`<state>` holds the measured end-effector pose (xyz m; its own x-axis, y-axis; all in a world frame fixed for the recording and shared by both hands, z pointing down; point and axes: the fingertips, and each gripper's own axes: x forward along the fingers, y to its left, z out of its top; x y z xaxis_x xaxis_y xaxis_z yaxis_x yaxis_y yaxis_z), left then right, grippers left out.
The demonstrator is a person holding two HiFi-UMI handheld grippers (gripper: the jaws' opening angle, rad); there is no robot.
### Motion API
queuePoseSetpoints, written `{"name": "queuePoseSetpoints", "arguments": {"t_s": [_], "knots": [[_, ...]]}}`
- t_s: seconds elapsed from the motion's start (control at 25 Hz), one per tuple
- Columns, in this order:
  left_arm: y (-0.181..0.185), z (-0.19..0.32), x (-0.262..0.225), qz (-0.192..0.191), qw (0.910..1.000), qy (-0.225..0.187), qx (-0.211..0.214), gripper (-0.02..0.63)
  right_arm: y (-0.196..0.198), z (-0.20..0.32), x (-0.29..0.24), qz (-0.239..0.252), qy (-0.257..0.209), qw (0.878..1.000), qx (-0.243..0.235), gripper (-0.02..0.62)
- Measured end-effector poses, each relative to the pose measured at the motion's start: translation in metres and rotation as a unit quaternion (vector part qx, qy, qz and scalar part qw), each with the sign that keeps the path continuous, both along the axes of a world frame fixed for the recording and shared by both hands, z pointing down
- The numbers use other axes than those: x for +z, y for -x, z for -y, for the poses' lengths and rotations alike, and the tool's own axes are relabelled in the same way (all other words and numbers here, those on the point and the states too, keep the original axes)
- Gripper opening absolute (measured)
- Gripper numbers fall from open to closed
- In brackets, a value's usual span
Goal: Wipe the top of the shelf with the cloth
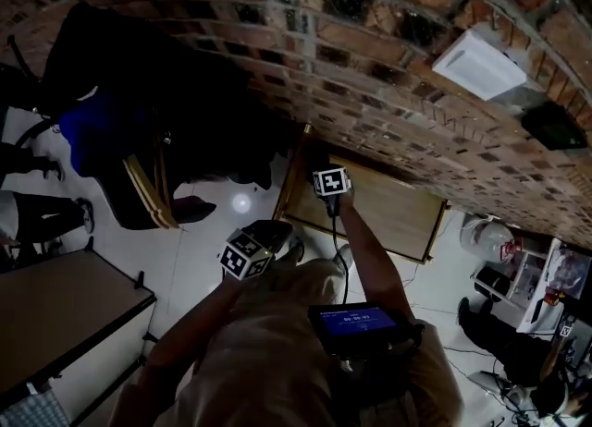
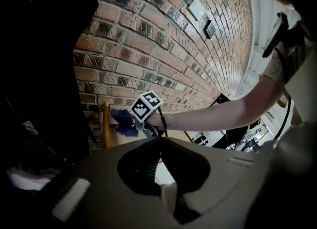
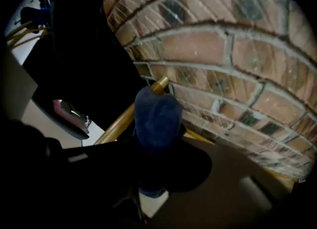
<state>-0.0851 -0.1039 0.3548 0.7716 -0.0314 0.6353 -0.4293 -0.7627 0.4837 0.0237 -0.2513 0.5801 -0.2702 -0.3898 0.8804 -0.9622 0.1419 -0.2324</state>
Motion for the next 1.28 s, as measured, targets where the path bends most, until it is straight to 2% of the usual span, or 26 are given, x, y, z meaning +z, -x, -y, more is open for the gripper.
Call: {"name": "queuePoseSetpoints", "arguments": {"t_s": [0.08,0.2,0.4,0.64,0.76,0.88,1.0,1.2,1.28], "knots": [[0.004,-0.002,-0.003,-0.001,1.0,0.005,0.001,0.0,-0.004,0.003,0.027,-0.026,0.04,0.999,0.011,0.1],[0.021,-0.003,-0.005,0.001,0.9999,0.014,-0.002,0.0,0.0,0.013,0.054,-0.035,0.069,0.997,0.03,0.101],[0.049,0.002,0.003,0.011,0.9996,0.015,-0.024,0.0,0.03,0.048,0.082,-0.005,0.063,0.998,0.01,0.101],[0.038,-0.008,0.022,0.035,0.9992,0.022,-0.002,0.0,0.007,0.031,0.105,0.004,0.088,0.996,0.018,0.101],[0.034,-0.001,0.028,0.043,0.9987,0.023,-0.015,0.0,-0.01,0.011,0.111,0.015,0.087,0.996,0.026,0.101],[0.021,0.008,0.028,0.043,0.9985,0.02,-0.028,0.0,-0.052,-0.004,0.114,-0.005,0.07,0.997,0.042,0.101],[-0.002,0.008,0.029,0.039,0.9989,0.014,-0.022,0.0,-0.123,-0.046,0.12,-0.023,0.088,0.991,0.093,0.101],[-0.039,0.005,0.024,0.031,0.9992,0.014,-0.02,0.0,-0.258,-0.142,0.13,-0.059,0.135,0.971,0.19,0.101],[-0.056,0.002,0.022,0.029,0.9994,0.012,-0.016,0.0,-0.317,-0.184,0.13,-0.085,0.15,0.957,0.233,0.101]]}}
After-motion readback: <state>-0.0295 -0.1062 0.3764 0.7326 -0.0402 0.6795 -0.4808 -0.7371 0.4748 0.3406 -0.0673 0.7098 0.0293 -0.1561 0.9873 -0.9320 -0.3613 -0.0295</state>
